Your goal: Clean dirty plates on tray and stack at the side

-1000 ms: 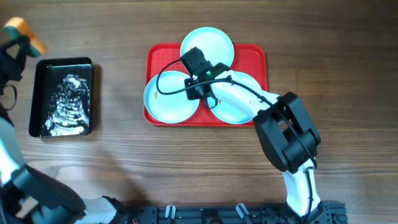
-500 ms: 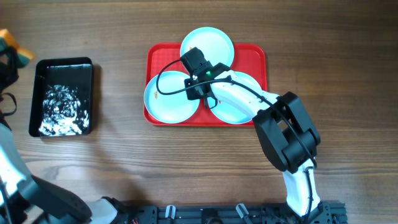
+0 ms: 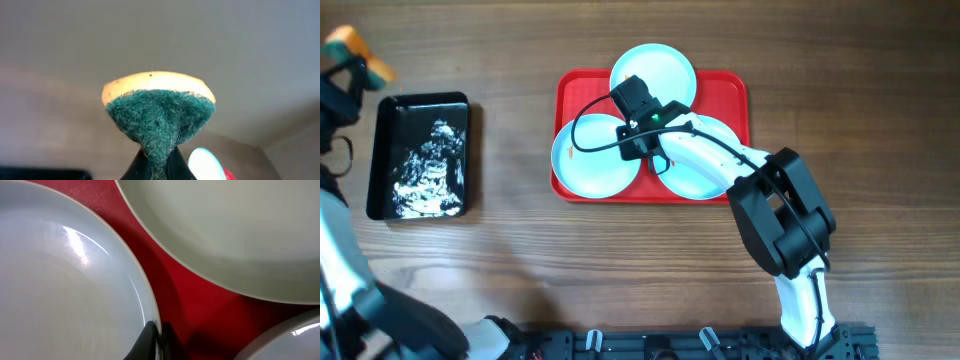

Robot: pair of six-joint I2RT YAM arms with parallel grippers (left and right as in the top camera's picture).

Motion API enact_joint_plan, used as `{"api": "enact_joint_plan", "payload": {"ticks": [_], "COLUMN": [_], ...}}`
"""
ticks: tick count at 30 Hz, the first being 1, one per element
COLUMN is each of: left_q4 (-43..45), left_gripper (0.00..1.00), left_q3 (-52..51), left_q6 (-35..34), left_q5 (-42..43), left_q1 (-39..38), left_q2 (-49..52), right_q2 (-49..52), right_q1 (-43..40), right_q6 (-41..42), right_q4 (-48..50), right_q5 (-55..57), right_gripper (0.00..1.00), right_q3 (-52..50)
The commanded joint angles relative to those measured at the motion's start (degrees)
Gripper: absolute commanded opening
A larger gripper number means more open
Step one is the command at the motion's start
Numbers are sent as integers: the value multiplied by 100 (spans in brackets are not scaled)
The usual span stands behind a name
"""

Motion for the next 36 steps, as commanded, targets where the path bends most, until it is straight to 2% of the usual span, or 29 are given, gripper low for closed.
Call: {"api": "enact_joint_plan", "payload": {"ticks": [1, 2, 4, 5, 7, 12, 14, 15, 16, 17, 18, 19, 21, 22, 26, 30, 31, 33, 36], "left_q4": [-1095, -1672, -2964, -3259, -3344, -2658, -2435, -2702, -3110, -3285, -3451, -3545, -3427, -3335, -2667, -3329, -3963, -4579, -4568], "left_gripper": [4, 4, 4, 4, 4, 4, 4, 4, 4, 4, 4, 4, 4, 4, 4, 4, 4, 4, 4], "left_q3": [109, 109, 107, 109, 114, 411, 409, 396, 262, 107, -61, -63, -57, 57, 343, 330, 247, -22, -409], "left_q6": [262, 776, 1976, 2323, 2391, 2376, 2382, 2424, 2444, 2435, 2258, 1899, 1622, 1486, -2, -153, 48, 616, 903], "left_q5": [-688, -1145, -2675, -2957, -2699, -826, -752, -1268, -2579, -3265, -3578, -3316, -2345, -1606, 352, 197, -326, -970, -1062], "left_q1": [-175, -210, -365, -411, -396, -391, -398, -398, -437, -442, -437, -389, -330, -310, -310, -623, -916, -1510, -2450], "left_q2": [-168, -118, 243, 420, 490, -402, -734, -710, -505, -271, 181, 520, 651, 485, -337, -671, -627, -522, -306], "right_q2": [140, 140, 140, 140, 140, 140, 140, 140, 140, 140, 140, 140, 140, 140, 140, 140, 138, 122, 111], "right_q1": [35, 35, 35, 35, 35, 35, 35, 35, 35, 35, 35, 35, 35, 35, 35, 35, 35, 35, 33], "right_q6": [-107, -105, -105, -105, -105, -105, -107, -103, -103, -101, -103, -101, -103, -105, -61, -79, -83, -83, -122], "right_q4": [-9, -11, -17, -15, -20, -26, -22, -15, -13, -22, -39, -48, -92, -103, -48, -22, -20, -11, 52], "right_q5": [-7, -7, -7, -7, -7, -7, -7, -7, -7, -9, -9, -9, -9, -7, -68, -118, -118, -179, -369], "right_gripper": [4, 4, 4, 4, 4, 4, 4, 5, 4, 4, 4, 4, 4, 4, 4, 4, 4, 4, 4], "right_q3": [-59, -59, -59, -59, -59, -59, -59, -59, -59, -59, -59, -59, -59, -59, -59, -57, -48, -48, -48]}}
